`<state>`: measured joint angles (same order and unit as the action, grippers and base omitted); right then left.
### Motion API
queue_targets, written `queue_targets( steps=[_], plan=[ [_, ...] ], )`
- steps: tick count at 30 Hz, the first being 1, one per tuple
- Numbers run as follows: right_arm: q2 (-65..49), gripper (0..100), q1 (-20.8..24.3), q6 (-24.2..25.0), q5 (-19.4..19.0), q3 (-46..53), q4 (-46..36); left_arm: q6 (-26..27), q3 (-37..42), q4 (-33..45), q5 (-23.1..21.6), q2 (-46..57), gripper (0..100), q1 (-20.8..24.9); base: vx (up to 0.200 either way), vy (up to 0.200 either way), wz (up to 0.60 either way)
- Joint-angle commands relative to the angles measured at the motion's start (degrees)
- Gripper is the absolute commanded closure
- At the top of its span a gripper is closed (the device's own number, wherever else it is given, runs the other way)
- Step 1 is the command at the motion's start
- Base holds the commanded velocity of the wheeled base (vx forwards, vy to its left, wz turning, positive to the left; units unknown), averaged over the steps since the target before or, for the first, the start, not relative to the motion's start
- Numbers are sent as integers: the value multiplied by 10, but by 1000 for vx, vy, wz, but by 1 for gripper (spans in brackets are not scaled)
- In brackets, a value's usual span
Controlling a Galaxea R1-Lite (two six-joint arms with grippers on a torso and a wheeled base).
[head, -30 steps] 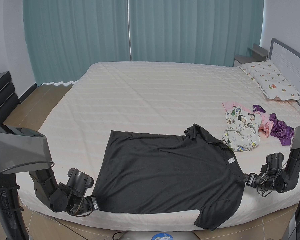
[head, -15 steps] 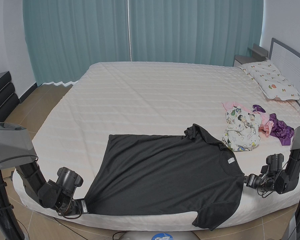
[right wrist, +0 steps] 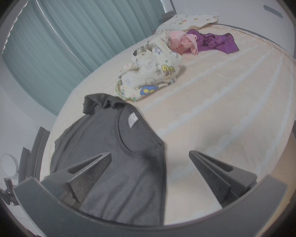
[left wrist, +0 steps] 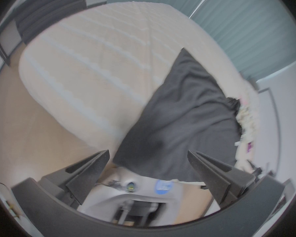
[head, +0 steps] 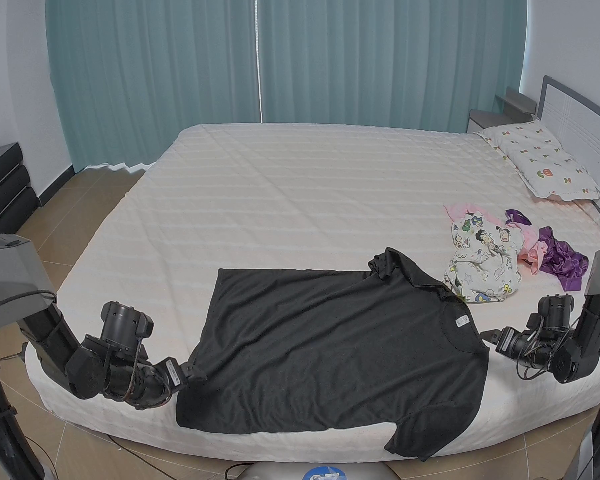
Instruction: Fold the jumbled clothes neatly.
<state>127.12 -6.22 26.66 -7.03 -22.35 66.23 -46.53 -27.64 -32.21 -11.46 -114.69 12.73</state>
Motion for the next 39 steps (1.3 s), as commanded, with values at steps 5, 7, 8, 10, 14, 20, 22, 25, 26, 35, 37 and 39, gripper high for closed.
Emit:
queue_targets(
  steps=[5, 7, 8, 10, 14, 20, 22, 25, 26, 35, 37, 39],
  plan=[
    [-106, 0, 70, 52, 4, -136, -154, -142, -15, -133, -84, 17, 0, -5, 0, 0, 0],
    [-115, 0, 88, 78, 4, -172, -204, -157, -15, -155, -84, 10, 0, -6, 0, 0, 0],
    [-118, 0, 109, 110, 4, -216, -255, -165, -13, -175, -82, 0, 0, -8, 0, 0, 0],
    [-109, 0, 137, 147, 4, -283, -318, -167, -10, -183, -82, -13, 0, -9, 0, 0, 0],
    [-47, 0, 178, 169, 11, -372, -370, -167, -8, -185, -85, -26, 0, -20, 100, 0, 0],
    [66, 0, 210, 171, 56, -461, -374, -164, -5, -185, -84, -27, 0, -19, 133, 0, 0],
    [97, 0, 214, 172, 64, -489, -375, -164, -4, -183, -84, -27, 0, -19, 0, 0, 0],
    [126, 0, 217, 175, 68, -520, -374, -163, 1, -185, -84, -28, 0, -19, 0, 0, 0],
    [130, 0, 217, 177, 68, -525, -374, -164, 1, -185, -84, -29, 0, -19, 0, 0, 0],
    [183, 0, 216, 223, 69, -665, -451, -163, 2, -186, -84, -35, 0, -18, 0, 0, 0],
    [192, 0, 215, 228, 69, -684, -460, -163, 2, -186, -84, -35, 0, -18, 0, 0, 0],
    [219, 0, 214, 245, 75, -742, -488, -162, 2, -186, -84, -35, 0, -18, 0, 0, 0]
  ],
)
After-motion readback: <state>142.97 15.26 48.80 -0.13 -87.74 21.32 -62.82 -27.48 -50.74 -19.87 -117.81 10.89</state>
